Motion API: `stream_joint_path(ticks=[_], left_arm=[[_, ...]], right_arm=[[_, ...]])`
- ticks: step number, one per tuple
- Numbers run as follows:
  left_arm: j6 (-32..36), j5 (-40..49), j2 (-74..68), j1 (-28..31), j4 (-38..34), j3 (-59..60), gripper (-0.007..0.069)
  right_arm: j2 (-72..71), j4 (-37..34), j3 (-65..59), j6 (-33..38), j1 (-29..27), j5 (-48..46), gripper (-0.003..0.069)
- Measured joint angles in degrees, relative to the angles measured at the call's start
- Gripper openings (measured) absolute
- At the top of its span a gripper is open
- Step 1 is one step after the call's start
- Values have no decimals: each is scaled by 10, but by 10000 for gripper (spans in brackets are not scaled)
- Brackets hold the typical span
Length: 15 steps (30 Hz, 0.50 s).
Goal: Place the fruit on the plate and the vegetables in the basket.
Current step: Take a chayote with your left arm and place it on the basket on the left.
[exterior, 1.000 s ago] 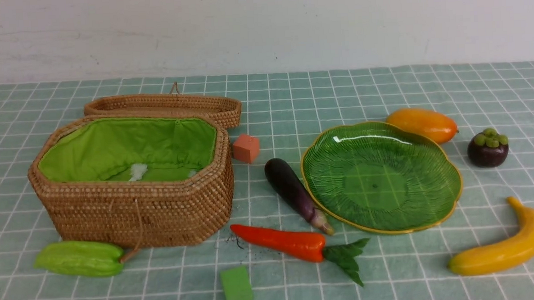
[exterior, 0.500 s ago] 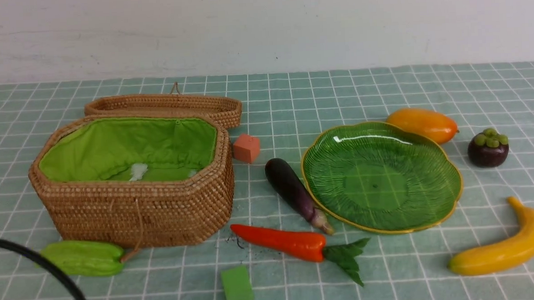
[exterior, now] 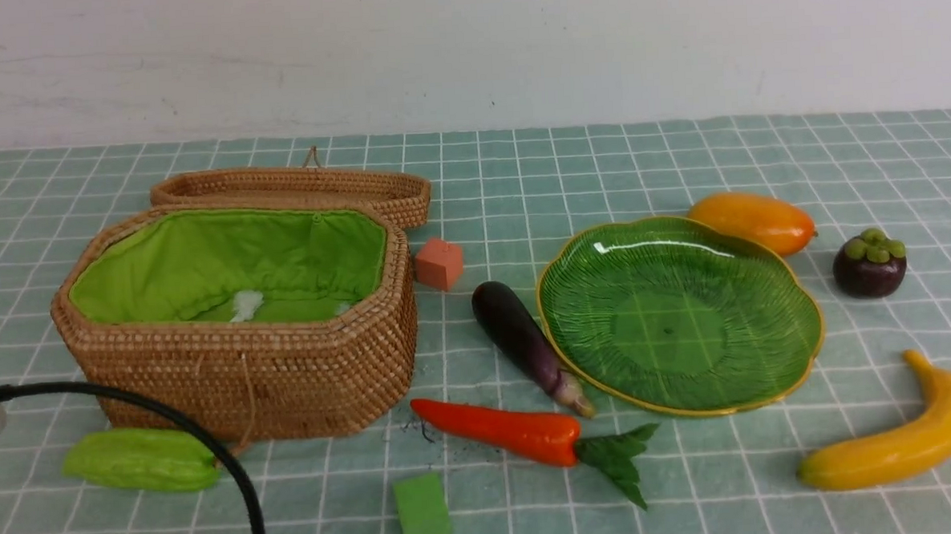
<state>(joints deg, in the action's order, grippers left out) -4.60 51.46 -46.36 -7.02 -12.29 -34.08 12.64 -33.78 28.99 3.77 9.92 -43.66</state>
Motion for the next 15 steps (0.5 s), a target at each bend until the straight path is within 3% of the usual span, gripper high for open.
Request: stream_joint_path(ticks=[1,2,3,9,12,15], left_arm=[[-5,-11,-15,0,22,-4,-13],[-7,-13,-17,0,25,-5,-13],[-42,-24,-33,0,61,-15,-13],[-153,-43,-91,10,147,-72,-13],[-155,-44,-125,50,139,-110,-13],[-114,-44,-161,105,95,-131,-13]], right_arm=[[57,11,89,50,13,-66,25],[63,12,98,50,14,-74,25],[119,20,183,93,19,-144,1],[203,25,308,156,20,-232,-2],[212,25,320,175,21,-237,-2],[211,30,321,185,21,-246,0]])
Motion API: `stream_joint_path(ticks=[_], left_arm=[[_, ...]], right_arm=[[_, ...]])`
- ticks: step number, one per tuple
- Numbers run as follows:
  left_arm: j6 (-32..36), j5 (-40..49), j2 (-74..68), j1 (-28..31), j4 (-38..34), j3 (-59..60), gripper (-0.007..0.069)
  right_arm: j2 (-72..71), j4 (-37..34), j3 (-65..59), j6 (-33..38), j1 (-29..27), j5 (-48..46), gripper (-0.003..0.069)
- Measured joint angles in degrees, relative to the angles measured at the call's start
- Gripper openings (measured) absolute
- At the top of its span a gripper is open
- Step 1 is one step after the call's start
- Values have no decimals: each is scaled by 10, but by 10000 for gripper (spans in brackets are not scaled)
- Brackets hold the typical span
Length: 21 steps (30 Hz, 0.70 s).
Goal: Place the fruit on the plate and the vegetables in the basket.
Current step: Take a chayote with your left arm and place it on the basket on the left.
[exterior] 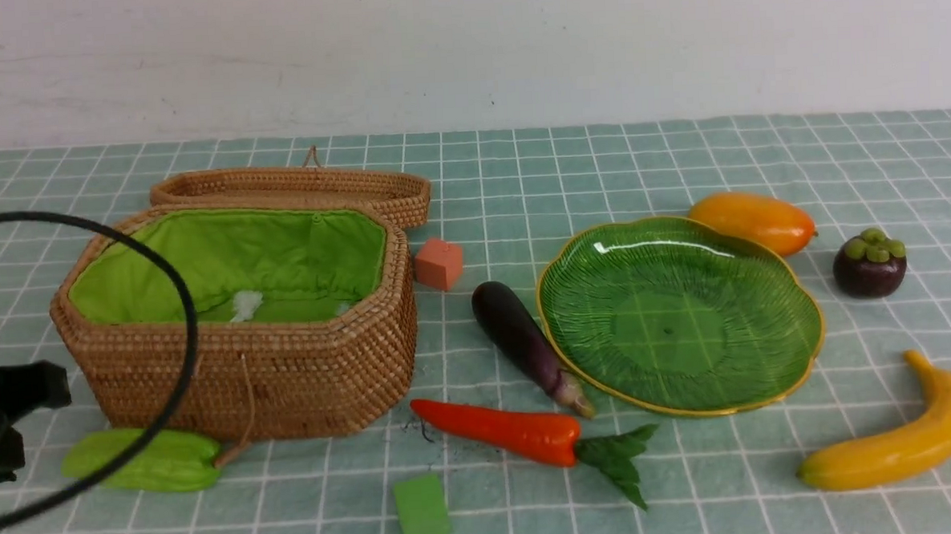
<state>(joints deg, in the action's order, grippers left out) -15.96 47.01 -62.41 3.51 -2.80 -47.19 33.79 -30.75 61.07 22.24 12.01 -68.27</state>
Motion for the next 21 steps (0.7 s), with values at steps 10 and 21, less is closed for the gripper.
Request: stream_joint_path(ticks=[10,21], left_arm=[[388,-16,-98,86,-123,-8,-13],[917,-44,-89,-43,-71,21,-13]], right_arm=[[0,8,1,2,0,-5,3],[-7,19,2,2,16,-9,6]])
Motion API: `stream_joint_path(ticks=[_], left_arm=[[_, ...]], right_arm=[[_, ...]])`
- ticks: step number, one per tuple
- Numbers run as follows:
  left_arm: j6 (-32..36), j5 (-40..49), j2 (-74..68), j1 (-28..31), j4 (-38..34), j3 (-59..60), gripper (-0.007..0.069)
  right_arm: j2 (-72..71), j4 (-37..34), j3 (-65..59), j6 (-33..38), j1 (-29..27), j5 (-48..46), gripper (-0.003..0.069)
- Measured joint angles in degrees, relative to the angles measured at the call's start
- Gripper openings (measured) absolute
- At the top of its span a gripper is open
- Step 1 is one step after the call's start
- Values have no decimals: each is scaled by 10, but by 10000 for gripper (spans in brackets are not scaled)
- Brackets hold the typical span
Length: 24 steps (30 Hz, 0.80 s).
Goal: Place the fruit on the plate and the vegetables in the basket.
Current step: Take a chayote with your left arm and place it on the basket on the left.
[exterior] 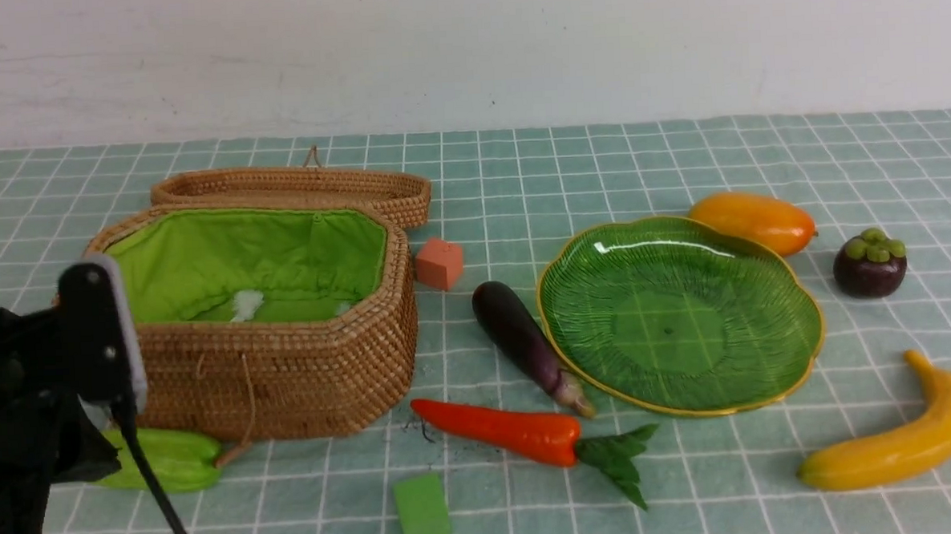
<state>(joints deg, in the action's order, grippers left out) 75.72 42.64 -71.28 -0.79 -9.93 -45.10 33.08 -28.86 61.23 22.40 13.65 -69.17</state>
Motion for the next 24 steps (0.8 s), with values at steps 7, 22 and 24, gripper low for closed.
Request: stream_joint_path(ticks=[7,22,24], left_arm=[[-3,-136,28,-68,107,113,-13],[-65,-331,-58,-70,143,143,397],[-65,-352,-71,-70,155,143,449]], right_arm=[[0,2,0,0,0,0,12],[0,-39,0,13,0,-5,18],[0,-44,0,13,0,-5,19]])
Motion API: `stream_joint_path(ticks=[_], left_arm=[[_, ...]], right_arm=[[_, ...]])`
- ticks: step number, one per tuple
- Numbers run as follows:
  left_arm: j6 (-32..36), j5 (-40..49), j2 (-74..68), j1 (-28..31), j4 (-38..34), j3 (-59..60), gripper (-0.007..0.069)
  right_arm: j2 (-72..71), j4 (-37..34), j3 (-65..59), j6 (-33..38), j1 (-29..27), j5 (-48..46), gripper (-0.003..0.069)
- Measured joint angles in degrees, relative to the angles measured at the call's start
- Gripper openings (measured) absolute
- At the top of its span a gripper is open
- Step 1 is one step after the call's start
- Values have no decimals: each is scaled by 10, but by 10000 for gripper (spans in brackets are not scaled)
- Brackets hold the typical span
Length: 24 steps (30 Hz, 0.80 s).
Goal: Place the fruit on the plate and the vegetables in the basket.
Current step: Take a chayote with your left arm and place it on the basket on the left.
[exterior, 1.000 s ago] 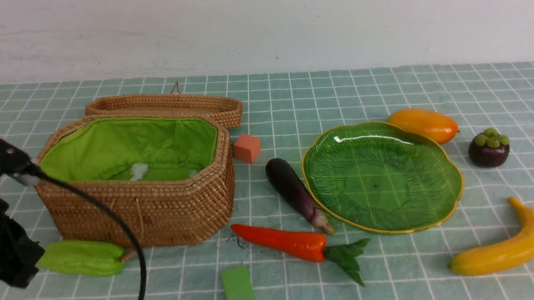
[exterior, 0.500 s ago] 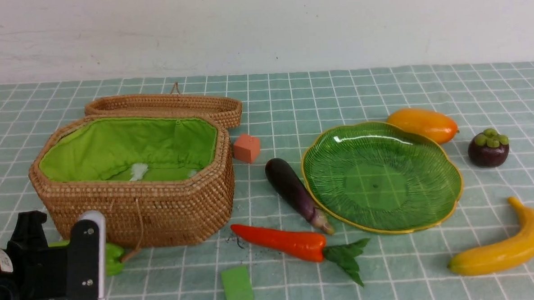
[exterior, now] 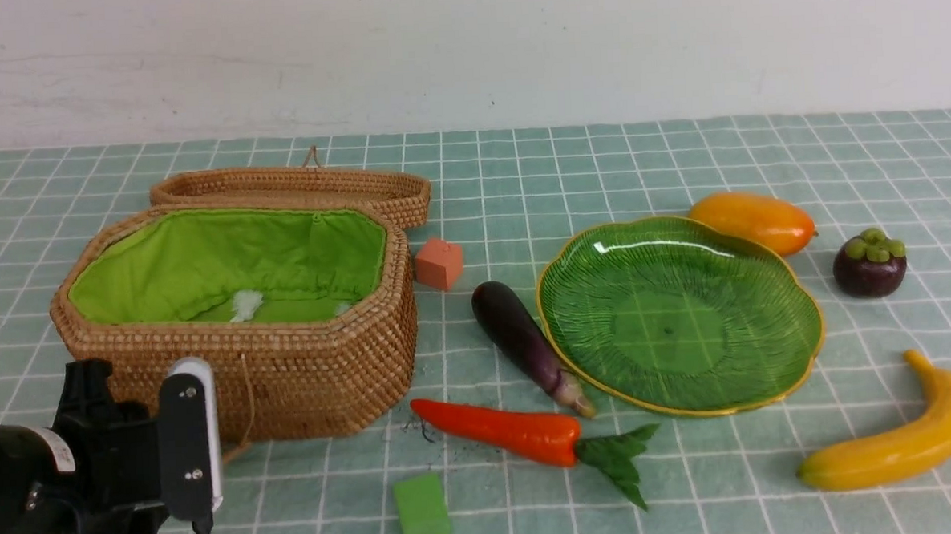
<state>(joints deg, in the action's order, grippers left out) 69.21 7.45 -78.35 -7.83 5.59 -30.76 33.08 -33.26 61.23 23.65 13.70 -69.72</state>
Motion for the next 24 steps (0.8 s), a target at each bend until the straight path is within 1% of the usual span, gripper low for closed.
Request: stream_joint_path(ticks=[2,4,24], left_arm=[[0,-16,-10,0,6,0,478],[0,-22,-21,0,8,0,488],[0,-79,-71,0,18,0,489]], right_arm=[[0,-4,0,0,0,0,20],[0,-5,0,0,0,0,20],[0,-37,0,0,0,-5,24]])
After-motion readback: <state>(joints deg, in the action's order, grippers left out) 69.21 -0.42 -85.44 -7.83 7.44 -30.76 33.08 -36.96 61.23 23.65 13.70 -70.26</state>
